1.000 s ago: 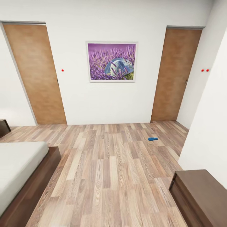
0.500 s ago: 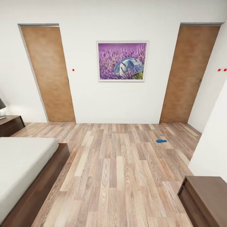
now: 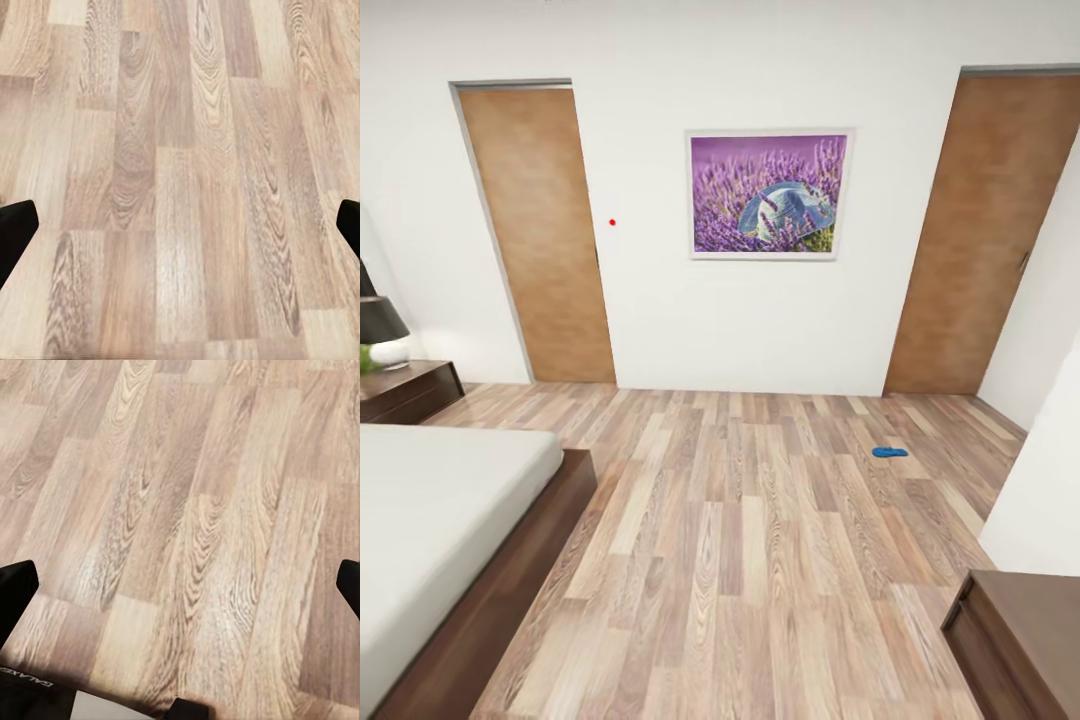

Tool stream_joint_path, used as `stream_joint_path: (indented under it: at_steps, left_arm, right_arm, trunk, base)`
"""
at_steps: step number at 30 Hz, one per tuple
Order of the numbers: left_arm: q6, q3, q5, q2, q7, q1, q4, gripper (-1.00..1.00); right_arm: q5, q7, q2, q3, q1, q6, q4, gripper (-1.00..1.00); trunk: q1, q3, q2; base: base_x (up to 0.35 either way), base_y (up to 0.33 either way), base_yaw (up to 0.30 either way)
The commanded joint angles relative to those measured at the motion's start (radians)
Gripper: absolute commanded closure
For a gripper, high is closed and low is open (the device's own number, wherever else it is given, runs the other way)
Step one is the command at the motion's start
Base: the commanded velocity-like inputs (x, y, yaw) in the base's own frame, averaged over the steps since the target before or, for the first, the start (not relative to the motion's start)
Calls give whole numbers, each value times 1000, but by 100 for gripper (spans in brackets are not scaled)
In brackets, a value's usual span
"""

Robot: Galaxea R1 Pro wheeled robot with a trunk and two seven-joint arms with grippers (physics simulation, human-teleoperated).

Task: In the bedroom, move the book from the bed onto either nightstand, and place the two sandals side by side next to the bed.

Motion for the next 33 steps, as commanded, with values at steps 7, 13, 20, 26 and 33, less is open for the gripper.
stream_joint_path:
  at_steps: [7, 13, 20, 26, 33]
  left_arm:
    - [-2, 3, 1, -7, -7, -1, 1, -100]
    - [-2, 3, 1, -15, -7, -1, 1, -100]
    - [-2, 3, 1, -16, -7, -1, 1, -100]
    - [-2, -11, 1, -16, -7, -1, 1, -100]
    - [-2, -37, 1, -16, -6, -1, 3, -100]
  right_arm:
    - [-7, 6, 0, -3, 1, 3, -1, -100]
    - [-7, 6, 0, -3, 1, 3, -1, -100]
    - [-7, 6, 0, -3, 1, 3, -1, -100]
    - [-6, 5, 0, -3, 1, 3, -1, -100]
    - [-6, 5, 1, -3, 1, 3, -1, -100]
  trunk:
    - [0, -1, 0]
    - [0, -1, 0]
    - [0, -1, 0]
    - [0, -1, 0]
    - [0, -1, 0]
  base:
    - [0, 0, 288]
    - [0, 0, 293]
    - [0, 0, 293]
    - [0, 0, 293]
    - [0, 0, 293]
